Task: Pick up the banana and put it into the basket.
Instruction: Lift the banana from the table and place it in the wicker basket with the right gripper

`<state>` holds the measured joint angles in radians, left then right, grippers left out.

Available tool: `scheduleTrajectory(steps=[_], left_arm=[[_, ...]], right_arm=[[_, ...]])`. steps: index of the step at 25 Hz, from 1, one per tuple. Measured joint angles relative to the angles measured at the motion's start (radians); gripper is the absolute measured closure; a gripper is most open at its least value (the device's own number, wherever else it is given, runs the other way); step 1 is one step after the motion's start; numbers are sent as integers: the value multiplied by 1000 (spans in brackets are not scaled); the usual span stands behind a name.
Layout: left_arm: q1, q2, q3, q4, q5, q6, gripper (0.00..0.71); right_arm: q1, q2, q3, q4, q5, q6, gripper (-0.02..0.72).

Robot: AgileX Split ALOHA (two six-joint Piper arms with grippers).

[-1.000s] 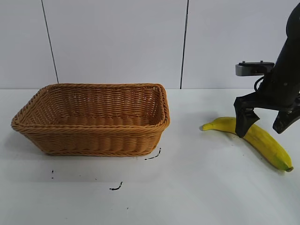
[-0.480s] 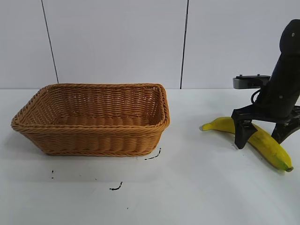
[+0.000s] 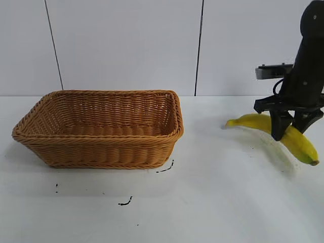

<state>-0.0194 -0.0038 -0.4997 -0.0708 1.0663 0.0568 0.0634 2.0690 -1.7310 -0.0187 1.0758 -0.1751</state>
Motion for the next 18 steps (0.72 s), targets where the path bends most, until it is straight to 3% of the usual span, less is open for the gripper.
scheduleTrajectory(steps=[4,8,14,18], left_arm=[[0,0,0,0,-1,0,17],[0,0,0,0,0,0,17],[0,0,0,0,0,0,17],[0,0,0,0,0,0,17]], right_arm=[[59,-10,-125,-25,86,0,412],[129,-10,-223,-32,115,-23,412],[252,-10,-291,-32,105,-130,412],[347,0,-296,-39,37,-162,412]])
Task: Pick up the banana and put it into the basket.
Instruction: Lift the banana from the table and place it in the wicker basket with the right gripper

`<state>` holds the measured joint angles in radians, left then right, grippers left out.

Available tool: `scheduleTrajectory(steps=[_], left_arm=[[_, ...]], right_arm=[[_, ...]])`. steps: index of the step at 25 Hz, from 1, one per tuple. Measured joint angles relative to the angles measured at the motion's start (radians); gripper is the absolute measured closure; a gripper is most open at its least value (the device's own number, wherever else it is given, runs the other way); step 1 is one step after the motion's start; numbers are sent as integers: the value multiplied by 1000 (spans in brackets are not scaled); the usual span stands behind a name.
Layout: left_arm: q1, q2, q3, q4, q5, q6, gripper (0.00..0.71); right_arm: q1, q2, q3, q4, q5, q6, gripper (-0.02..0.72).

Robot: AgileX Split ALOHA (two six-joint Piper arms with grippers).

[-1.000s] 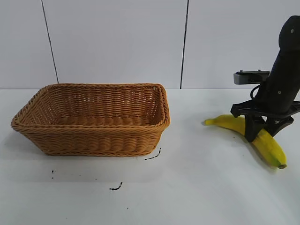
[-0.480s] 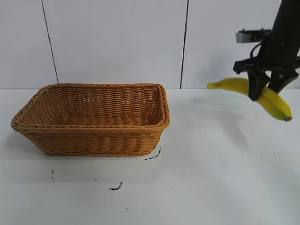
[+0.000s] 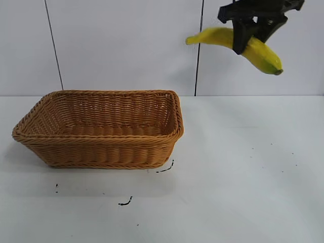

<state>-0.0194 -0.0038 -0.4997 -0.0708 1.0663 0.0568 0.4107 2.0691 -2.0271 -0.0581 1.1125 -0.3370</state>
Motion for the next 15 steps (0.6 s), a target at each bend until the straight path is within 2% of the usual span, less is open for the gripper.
scheduleTrajectory(steps=[6,9,12,15], left_arm=[[0,0,0,0,0,0,17],[0,0,0,0,0,0,17],[0,0,0,0,0,0,17],[0,0,0,0,0,0,17]], right_arm=[[139,69,-16,-19,-115,-60,412],[199,113,-19,-35,-198,-90,412],[233,158,-20,-68,-280,-103,412],[246,199,-20,-75,-325,-109,412]])
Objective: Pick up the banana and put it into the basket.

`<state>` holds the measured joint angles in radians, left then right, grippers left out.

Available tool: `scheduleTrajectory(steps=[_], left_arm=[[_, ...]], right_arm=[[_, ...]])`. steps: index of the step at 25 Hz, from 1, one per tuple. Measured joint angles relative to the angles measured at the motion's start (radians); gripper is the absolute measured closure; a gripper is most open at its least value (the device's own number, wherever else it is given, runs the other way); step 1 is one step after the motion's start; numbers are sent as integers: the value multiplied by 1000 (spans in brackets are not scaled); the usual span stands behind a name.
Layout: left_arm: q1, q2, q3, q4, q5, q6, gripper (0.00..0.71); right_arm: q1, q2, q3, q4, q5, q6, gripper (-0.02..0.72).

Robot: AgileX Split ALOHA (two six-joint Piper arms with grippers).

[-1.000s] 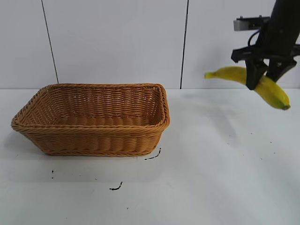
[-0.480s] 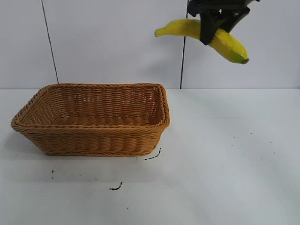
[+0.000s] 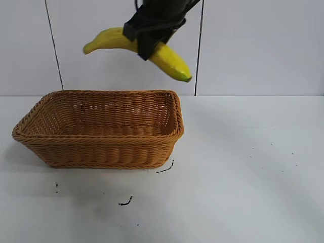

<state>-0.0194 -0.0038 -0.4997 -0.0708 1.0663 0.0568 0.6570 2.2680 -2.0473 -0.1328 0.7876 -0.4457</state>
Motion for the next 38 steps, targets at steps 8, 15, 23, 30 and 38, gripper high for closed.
scheduleTrajectory(steps=[8,15,23,30,38], left_arm=[[0,0,0,0,0,0,17],[0,0,0,0,0,0,17],[0,0,0,0,0,0,17],[0,0,0,0,0,0,17],[0,0,0,0,0,0,17]], right_arm=[[4,84,0,0,-18,-3,412],[4,90,0,46,-21,-3,382],[4,89,0,51,-20,55,22],[-13,42,-46,42,134,229,13],[-187,31,-182,99,317,403,13]])
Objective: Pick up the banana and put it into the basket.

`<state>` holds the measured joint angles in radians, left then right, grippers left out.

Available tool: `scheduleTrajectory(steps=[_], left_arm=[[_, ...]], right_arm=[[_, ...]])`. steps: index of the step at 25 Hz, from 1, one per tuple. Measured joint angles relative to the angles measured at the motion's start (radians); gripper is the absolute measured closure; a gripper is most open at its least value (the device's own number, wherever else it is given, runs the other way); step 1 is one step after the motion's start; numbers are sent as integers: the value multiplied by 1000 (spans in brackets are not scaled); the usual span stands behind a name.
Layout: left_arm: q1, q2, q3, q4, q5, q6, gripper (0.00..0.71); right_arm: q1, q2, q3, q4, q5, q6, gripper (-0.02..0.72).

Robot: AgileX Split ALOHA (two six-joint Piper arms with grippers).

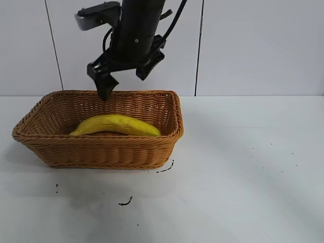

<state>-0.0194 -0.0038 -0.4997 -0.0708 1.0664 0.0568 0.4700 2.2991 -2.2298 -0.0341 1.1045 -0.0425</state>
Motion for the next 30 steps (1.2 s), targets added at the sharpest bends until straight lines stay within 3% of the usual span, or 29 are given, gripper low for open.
scheduleTrajectory(steps=[9,14,21,30], left_arm=[[0,0,0,0,0,0,17],[0,0,0,0,0,0,17],[0,0,0,0,0,0,17],[0,0,0,0,0,0,17]], right_arm=[[-263,0,-4,9,100,16,13],[-371,0,-4,12,107,43,13],[-404,-85,106,-5,108,51,13],[-407,-388,467,-3,107,62,13]])
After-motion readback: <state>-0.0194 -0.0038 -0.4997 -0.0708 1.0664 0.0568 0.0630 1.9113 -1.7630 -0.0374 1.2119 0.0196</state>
